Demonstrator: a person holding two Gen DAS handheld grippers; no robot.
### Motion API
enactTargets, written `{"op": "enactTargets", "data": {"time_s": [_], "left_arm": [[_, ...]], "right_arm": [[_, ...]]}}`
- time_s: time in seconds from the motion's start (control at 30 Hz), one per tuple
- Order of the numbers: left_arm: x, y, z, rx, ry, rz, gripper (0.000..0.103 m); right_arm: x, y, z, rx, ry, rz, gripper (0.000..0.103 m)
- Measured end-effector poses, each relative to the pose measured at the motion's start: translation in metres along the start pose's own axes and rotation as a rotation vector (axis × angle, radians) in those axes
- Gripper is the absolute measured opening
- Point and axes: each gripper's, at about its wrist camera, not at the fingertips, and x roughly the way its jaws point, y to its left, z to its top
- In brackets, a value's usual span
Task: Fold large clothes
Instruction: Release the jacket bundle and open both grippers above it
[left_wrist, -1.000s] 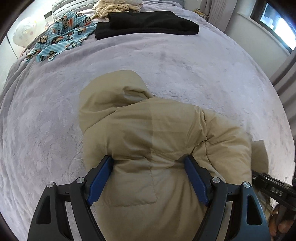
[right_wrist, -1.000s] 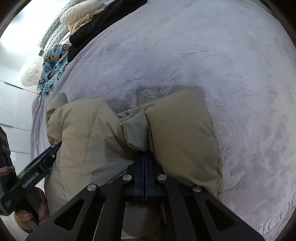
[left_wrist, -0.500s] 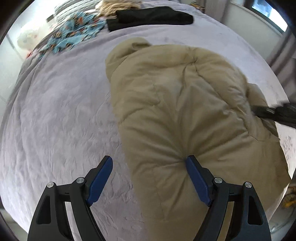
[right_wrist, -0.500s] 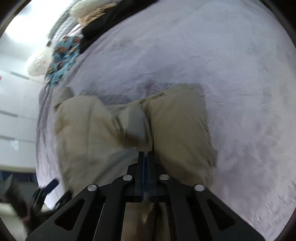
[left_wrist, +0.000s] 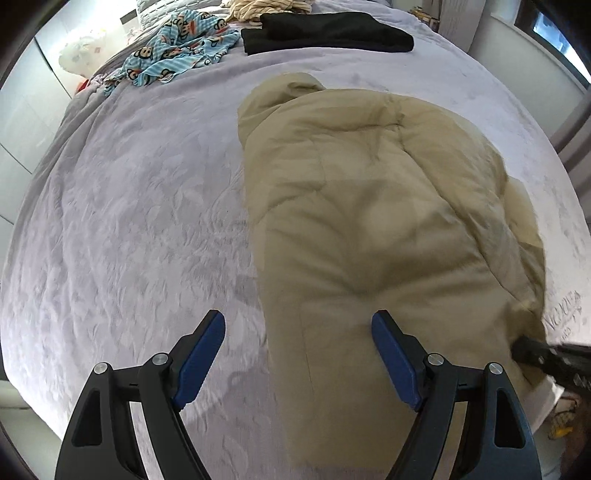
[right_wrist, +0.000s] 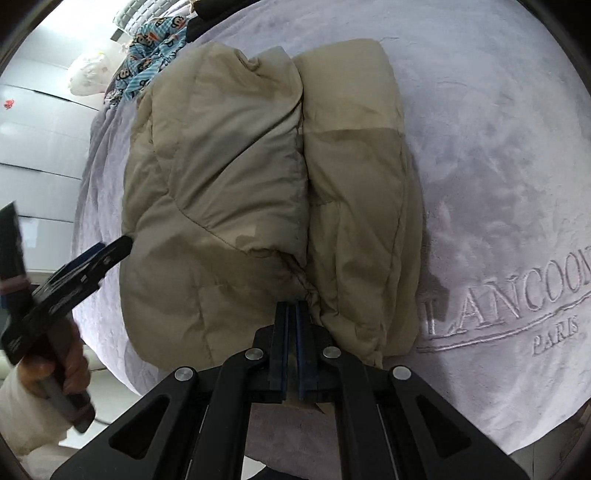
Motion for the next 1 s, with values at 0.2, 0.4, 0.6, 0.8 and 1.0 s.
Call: {"op": "enactTargets", "data": {"time_s": [0.2, 0.4, 0.6, 0.8, 1.0], "left_arm": [[0.0, -0.002, -0.025, 0.033, 0.062, -0.031, 0.083], [0.019, -0.003, -0.039, 0.076, 0.066, -0.049, 0.092], [0.016, 0.007, -0.042, 0.045, 0.076, -0.112, 0.092], [0.003, 0.012, -0.044, 0.074, 0.072, -0.124, 0.092], [-0.009, 0.03, -0.044, 0.058, 0.061, -0.125, 0.092]], "right_arm": [[0.009, -0.002, 0.0, 0.021, 0.009, -0.008, 0.004], [0.018, -0.002, -0.003, 0.047, -0.001, -0.037, 0.004], [0.015, 0.004, -0.008, 0.095, -0.031, -0.08, 0.004], [-0.004, 0.019, -0.02, 0.154, -0.076, -0.109, 0.004], [-0.017, 0.032, -0.035, 0.197, -0.126, -0.118, 0.004]]}}
